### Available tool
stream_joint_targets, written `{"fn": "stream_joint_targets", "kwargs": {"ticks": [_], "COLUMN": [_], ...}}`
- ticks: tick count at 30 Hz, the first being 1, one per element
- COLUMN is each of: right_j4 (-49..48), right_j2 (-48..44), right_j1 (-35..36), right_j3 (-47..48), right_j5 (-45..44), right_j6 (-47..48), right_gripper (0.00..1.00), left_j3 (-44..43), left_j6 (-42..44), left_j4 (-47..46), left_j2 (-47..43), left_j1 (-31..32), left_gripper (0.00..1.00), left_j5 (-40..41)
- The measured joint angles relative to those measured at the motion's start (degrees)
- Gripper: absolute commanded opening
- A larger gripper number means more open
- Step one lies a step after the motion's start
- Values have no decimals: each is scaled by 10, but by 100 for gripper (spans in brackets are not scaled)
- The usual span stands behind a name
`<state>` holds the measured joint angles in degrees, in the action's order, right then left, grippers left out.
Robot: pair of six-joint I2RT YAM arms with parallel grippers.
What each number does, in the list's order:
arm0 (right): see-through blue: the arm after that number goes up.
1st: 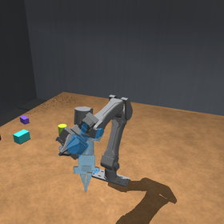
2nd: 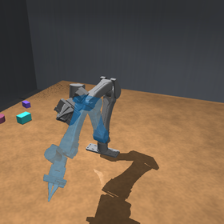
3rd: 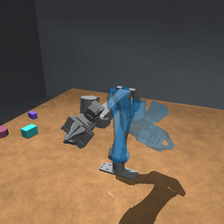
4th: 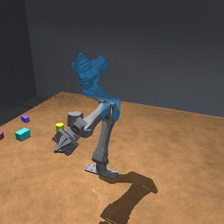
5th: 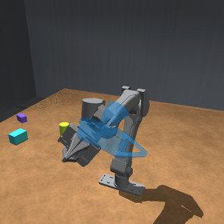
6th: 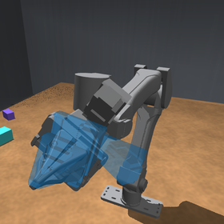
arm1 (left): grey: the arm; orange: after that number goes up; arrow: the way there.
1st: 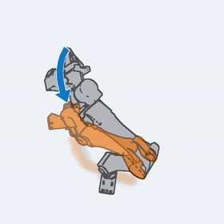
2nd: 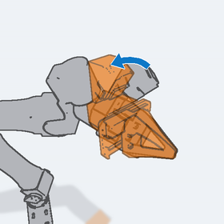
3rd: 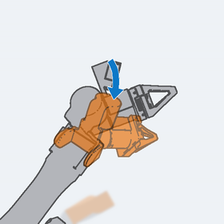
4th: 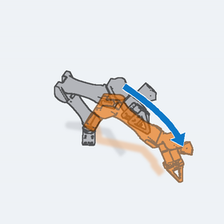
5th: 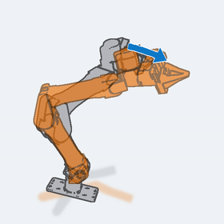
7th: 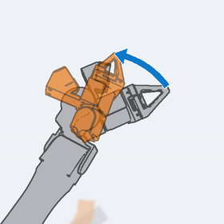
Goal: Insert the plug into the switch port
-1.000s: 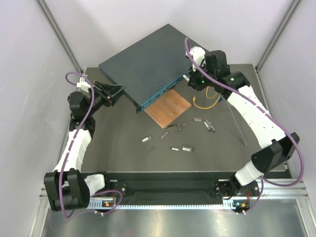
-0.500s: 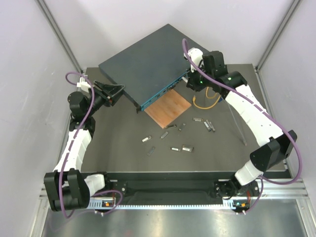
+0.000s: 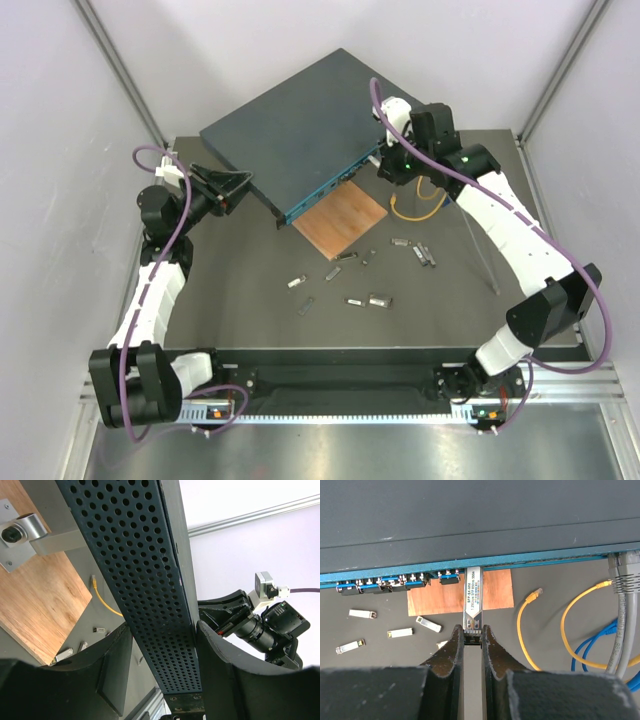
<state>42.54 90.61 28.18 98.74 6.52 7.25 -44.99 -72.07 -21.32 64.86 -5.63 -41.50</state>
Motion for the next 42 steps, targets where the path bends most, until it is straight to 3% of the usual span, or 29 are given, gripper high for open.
{"fn": "stream_joint_targets", "kwargs": {"ticks": [42], "right_j4": [-6], "right_j2": [-3], "right_j1": [-3], "right_j3": [-1], "right_j5": [25], "right_j6": [-1], "right_gripper": [0], "left_j3": [0], "left_j6": [1], "left_j4": [0], "left_j2": [0], "left_j1": [0], "left_gripper": [6], "left_j5": [1]}}
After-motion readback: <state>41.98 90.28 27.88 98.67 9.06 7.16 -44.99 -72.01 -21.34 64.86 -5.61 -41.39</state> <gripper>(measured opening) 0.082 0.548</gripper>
